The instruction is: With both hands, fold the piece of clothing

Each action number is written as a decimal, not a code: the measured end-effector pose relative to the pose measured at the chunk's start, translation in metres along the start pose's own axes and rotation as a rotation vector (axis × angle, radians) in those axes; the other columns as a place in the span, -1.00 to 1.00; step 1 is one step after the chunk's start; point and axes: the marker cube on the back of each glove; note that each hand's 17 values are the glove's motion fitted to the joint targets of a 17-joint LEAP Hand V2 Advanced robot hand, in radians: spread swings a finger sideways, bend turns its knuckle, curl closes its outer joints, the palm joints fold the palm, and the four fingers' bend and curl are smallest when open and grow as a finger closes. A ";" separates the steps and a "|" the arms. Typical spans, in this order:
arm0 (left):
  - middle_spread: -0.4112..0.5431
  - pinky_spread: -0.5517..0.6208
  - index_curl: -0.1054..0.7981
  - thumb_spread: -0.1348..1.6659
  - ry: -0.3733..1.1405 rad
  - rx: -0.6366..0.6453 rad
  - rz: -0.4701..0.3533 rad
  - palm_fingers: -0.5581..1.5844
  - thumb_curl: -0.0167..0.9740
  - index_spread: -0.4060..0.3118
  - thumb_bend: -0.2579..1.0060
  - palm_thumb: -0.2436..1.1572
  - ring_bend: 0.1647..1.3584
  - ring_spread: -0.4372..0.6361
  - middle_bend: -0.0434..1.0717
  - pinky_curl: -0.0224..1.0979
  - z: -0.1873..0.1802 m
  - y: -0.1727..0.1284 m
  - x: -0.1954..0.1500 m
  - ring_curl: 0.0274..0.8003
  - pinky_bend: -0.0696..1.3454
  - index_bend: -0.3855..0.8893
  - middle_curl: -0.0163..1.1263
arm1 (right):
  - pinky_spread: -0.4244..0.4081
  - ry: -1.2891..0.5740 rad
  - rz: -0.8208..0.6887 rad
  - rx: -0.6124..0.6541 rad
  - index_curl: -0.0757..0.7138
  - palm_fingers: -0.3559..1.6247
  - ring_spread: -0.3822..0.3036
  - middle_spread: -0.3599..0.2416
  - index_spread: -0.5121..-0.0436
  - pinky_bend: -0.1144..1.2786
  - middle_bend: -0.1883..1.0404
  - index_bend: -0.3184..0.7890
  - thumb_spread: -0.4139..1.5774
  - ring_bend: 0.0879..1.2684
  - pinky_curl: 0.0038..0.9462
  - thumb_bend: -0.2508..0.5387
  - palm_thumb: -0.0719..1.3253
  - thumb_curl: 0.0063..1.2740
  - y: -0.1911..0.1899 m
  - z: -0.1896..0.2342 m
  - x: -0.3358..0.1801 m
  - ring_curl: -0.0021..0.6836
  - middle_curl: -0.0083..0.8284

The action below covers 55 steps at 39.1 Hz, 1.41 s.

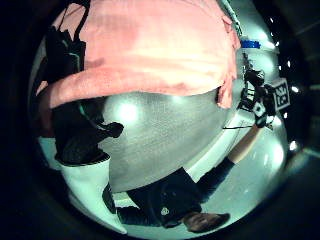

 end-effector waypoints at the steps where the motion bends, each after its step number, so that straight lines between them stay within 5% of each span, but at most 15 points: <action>1: -0.63 -0.45 0.33 0.27 0.011 -0.004 0.007 0.55 0.13 -0.57 -0.57 0.55 -0.78 -0.56 -0.59 -0.26 -0.002 0.002 -0.001 -0.23 -0.58 -0.04 -0.20 | 0.31 0.004 -0.001 -0.007 -0.20 -0.30 0.00 0.01 -0.34 -0.25 -0.38 -0.28 0.66 -0.39 -0.26 -0.08 -0.04 -0.48 -0.003 0.002 -0.001 -0.01 -0.18; 7: -0.65 -0.46 0.37 0.26 0.098 0.035 0.022 0.55 0.19 -0.57 -0.59 0.57 -0.82 -0.56 -0.59 -0.25 -0.024 0.005 -0.007 -0.19 -0.62 -0.03 -0.19 | 0.30 0.041 0.013 -0.013 -0.24 -0.39 -0.02 0.00 -0.36 -0.20 -0.40 -0.27 0.58 -0.38 -0.22 -0.13 0.05 -0.43 -0.026 0.011 -0.008 0.02 -0.17; 11: -0.65 -0.46 0.40 0.25 0.135 -0.007 -0.054 0.55 0.23 -0.57 -0.61 0.57 -0.84 -0.57 -0.60 -0.24 -0.037 0.005 -0.012 -0.18 -0.62 -0.04 -0.19 | 0.29 0.047 0.012 -0.020 -0.28 -0.45 -0.02 -0.02 -0.38 -0.15 -0.42 -0.27 0.54 -0.35 -0.21 -0.20 0.07 -0.41 -0.033 0.016 -0.014 0.04 -0.18; 17: -0.66 -0.46 0.43 0.25 0.095 0.111 -0.053 0.55 0.27 -0.58 -0.61 0.57 -0.87 -0.56 -0.60 -0.24 -0.060 0.008 -0.022 -0.15 -0.63 -0.05 -0.18 | 0.27 0.056 -0.005 0.055 -0.30 -0.45 -0.03 -0.06 -0.37 -0.12 -0.41 -0.23 0.49 -0.32 -0.22 -0.29 0.11 -0.39 -0.047 0.022 -0.020 0.04 -0.19; 20: -0.66 -0.46 0.44 0.25 0.049 0.156 -0.129 0.54 0.29 -0.58 -0.61 0.57 -0.88 -0.56 -0.61 -0.24 -0.065 0.002 -0.032 -0.14 -0.64 -0.04 -0.18 | 0.21 0.023 -0.020 0.064 -0.29 -0.35 -0.11 -0.14 -0.32 -0.15 -0.35 -0.21 0.48 -0.28 -0.24 -0.33 0.13 -0.37 -0.051 0.025 -0.024 0.04 -0.15; 25: -0.66 -0.46 0.46 0.25 0.075 0.150 -0.111 0.54 0.32 -0.59 -0.61 0.57 -0.89 -0.56 -0.60 -0.24 -0.070 0.008 -0.034 -0.12 -0.64 -0.05 -0.17 | 0.08 -0.028 -0.054 0.117 -0.24 -0.12 -0.29 -0.28 -0.28 -0.23 -0.20 -0.13 0.47 -0.24 -0.29 -0.34 0.20 -0.34 -0.058 0.024 -0.029 0.05 -0.07; 27: -0.65 -0.45 0.47 0.26 0.067 0.162 -0.116 0.54 0.33 -0.59 -0.61 0.56 -0.90 -0.55 -0.60 -0.24 -0.070 0.009 -0.037 -0.11 -0.64 -0.05 -0.17 | -0.12 -0.022 -0.064 0.171 -0.19 0.16 -0.39 -0.33 -0.22 -0.20 -0.16 -0.06 0.46 -0.21 -0.30 -0.30 0.28 -0.32 -0.061 0.022 -0.031 0.04 -0.05; 32: -0.64 -0.45 0.49 0.26 0.041 0.161 -0.129 0.54 0.35 -0.59 -0.61 0.55 -0.90 -0.54 -0.61 -0.24 -0.065 0.013 -0.043 -0.10 -0.64 -0.06 -0.17 | -0.53 0.069 -0.051 0.293 -0.08 0.50 -0.52 -0.42 -0.11 -0.14 -0.19 -0.06 0.42 -0.22 -0.29 -0.28 0.40 -0.28 -0.065 0.018 -0.033 0.07 -0.01; 43: -0.65 -0.44 0.51 0.26 0.032 0.119 0.090 0.57 0.39 -0.58 -0.61 0.55 -0.88 -0.58 -0.54 -0.25 -0.037 0.064 -0.040 -0.06 -0.67 -0.10 -0.15 | -0.82 0.197 -0.034 0.373 0.12 0.61 -0.62 -0.57 -0.03 -0.09 -0.16 -0.12 0.31 -0.16 -0.18 -0.39 0.50 -0.19 -0.007 0.009 -0.035 0.28 0.11; 49: -0.66 -0.45 0.51 0.25 -0.002 0.144 0.198 0.56 0.42 -0.58 -0.61 0.55 -0.86 -0.60 -0.52 -0.26 -0.017 0.065 -0.051 -0.03 -0.66 -0.10 -0.12 | -0.84 0.265 -0.107 0.315 0.16 0.61 -0.63 -0.60 0.00 -0.08 -0.17 -0.14 0.26 -0.16 -0.17 -0.41 0.53 -0.15 0.047 0.010 -0.043 0.31 0.15; 55: -0.68 -0.47 0.50 0.26 0.018 0.207 0.272 0.63 0.43 -0.60 -0.62 0.53 -0.72 -0.67 -0.48 -0.26 -0.036 0.113 -0.061 0.04 -0.66 -0.12 -0.08 | -0.85 0.296 -0.209 0.392 0.18 0.60 -0.65 -0.60 0.00 -0.09 -0.15 -0.14 0.17 -0.16 -0.17 -0.44 0.52 -0.10 0.074 -0.009 -0.044 0.33 0.18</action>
